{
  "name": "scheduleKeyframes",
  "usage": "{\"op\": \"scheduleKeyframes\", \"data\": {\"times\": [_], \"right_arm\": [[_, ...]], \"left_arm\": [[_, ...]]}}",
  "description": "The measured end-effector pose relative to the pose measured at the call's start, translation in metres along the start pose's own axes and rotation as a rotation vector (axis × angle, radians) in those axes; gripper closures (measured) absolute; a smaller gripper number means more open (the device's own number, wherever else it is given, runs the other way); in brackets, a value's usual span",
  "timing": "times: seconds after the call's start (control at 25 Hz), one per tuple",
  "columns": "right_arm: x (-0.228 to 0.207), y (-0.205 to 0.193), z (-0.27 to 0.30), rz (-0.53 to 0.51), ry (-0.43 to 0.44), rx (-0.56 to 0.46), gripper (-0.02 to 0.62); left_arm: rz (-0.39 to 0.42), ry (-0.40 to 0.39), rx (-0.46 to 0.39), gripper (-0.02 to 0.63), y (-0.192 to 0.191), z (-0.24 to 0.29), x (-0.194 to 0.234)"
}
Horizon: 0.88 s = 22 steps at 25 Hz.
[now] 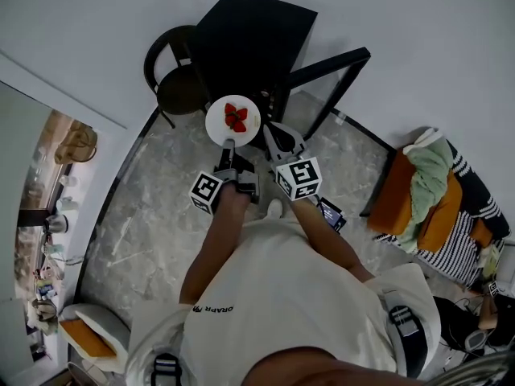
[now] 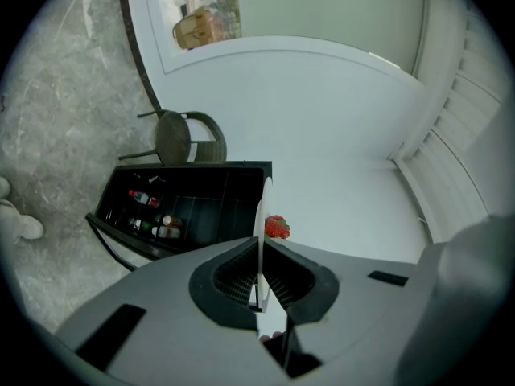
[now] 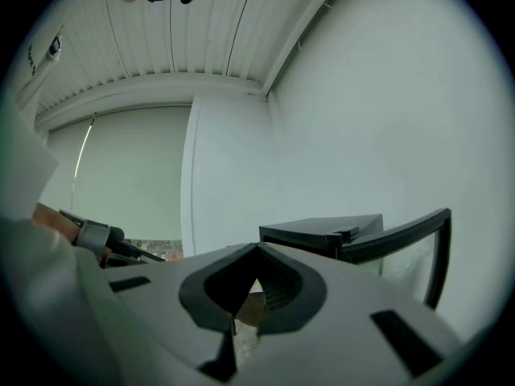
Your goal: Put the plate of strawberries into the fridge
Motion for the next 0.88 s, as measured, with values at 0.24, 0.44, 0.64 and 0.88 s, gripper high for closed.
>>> {"op": "scheduleKeyframes", "data": {"times": [0.24,0.44,0.64,0.88], "right_arm": [[-0.001,-0.002,0.009,0.006,0.028,0.008,0.584],[-0.004,-0.002,0.013,0.009,0.012,0.016,0.584],[0.0,0.0,0.021,0.009,0.001,0.013,0.584],[-0.003,-0.005,0.02,0.017,-0.016,0.02,0.584]], "left_arm": [[-0.002,0.007,-0.014,0.595,0.0,0.012,0.001],[0.011,0.016,0.01,0.594,0.0,0.02,0.003],[0.008,0.02,0.017,0.595,0.01,0.026,0.003],[0.016,0.034,0.025,0.594,0.013,0.031,0.009]]}}
Point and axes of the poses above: the fingertips, and each gripper's own axes: z forward along the fingers, x to its left, y out of its top, the point moved 5 cm from there along -z, backward along the fingers, and after that the axes turned 2 degrees about -y, right-handed, at the moved point
